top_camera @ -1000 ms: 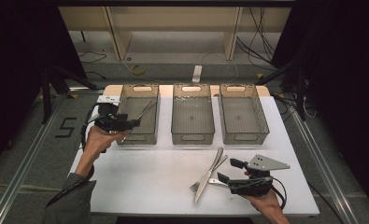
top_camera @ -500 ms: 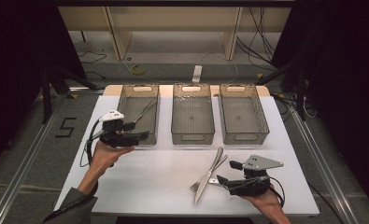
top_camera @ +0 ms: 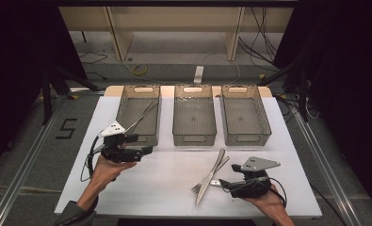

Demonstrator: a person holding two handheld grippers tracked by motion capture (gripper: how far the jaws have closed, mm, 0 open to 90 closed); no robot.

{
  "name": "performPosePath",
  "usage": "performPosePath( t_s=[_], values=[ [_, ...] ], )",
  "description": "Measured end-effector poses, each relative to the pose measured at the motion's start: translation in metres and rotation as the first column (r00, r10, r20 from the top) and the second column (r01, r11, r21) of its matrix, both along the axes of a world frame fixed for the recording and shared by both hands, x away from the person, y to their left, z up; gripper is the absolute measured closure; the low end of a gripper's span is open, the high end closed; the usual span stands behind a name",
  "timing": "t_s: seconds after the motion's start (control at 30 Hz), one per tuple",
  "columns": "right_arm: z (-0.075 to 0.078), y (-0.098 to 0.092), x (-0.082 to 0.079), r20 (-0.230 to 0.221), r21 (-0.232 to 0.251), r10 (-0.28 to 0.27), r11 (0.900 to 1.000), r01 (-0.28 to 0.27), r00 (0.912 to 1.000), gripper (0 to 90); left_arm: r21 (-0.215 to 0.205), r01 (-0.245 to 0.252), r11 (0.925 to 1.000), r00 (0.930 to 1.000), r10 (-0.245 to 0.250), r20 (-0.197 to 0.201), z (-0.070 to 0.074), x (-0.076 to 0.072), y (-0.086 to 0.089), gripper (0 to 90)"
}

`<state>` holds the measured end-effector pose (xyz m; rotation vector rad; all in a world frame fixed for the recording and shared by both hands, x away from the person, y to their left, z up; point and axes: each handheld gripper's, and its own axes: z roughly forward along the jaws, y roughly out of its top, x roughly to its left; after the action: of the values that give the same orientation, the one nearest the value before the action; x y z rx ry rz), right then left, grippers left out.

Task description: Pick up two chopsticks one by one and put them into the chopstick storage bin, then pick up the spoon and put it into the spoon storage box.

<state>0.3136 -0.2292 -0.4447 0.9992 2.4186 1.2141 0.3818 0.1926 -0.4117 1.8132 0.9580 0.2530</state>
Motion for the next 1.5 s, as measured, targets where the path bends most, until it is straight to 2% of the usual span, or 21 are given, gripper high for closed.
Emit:
performPosePath(
  t_s=[0.2, 0.7, 1.0, 1.13, 1.27, 1.37, 1.5],
  values=[
    [-0.001, 0.000, -0.001, -0.008, -0.027, 0.008, 1.000, -0.008, 0.9999, 28.9, 0.022, -0.002, 0.9998, 1.0000, 0.002, 0.009, -0.002, -0.005, -0.001, 15.7],
    [-0.004, 0.005, -0.002, -0.030, -0.087, 0.037, 0.995, -0.040, 0.9989, 24.8, -0.008, 0.008, 0.9999, 0.9992, -0.007, 0.039, -0.001, -0.022, -0.002, 15.0],
    [-0.006, 0.008, 0.000, -0.035, -0.128, 0.050, 0.990, -0.054, 0.9981, 25.5, -0.029, 0.000, 0.9996, 0.9988, 0.001, 0.049, 0.001, -0.026, 0.000, 15.0],
    [-0.007, 0.010, 0.004, -0.040, -0.193, 0.069, 0.978, -0.075, 0.9968, 26.4, -0.031, -0.002, 0.9995, 0.9988, 0.004, 0.048, 0.001, -0.027, 0.001, 15.0],
    [-0.006, 0.013, 0.007, -0.061, -0.271, 0.104, 0.956, -0.117, 0.9927, 29.0, -0.038, -0.007, 0.9993, 0.9986, 0.009, 0.052, 0.001, -0.029, 0.000, 14.9],
    [-0.003, 0.015, 0.010, -0.058, -0.335, 0.114, 0.934, -0.127, 0.9918, 33.1, -0.031, -0.005, 0.9995, 0.9982, 0.007, 0.060, 0.001, -0.031, 0.001, 15.0],
    [-0.001, 0.016, 0.016, -0.072, -0.365, 0.136, 0.919, -0.153, 0.9881, 38.2, -0.035, -0.004, 0.9994, 0.9980, 0.006, 0.063, 0.002, -0.035, 0.003, 15.0]
  ],
)
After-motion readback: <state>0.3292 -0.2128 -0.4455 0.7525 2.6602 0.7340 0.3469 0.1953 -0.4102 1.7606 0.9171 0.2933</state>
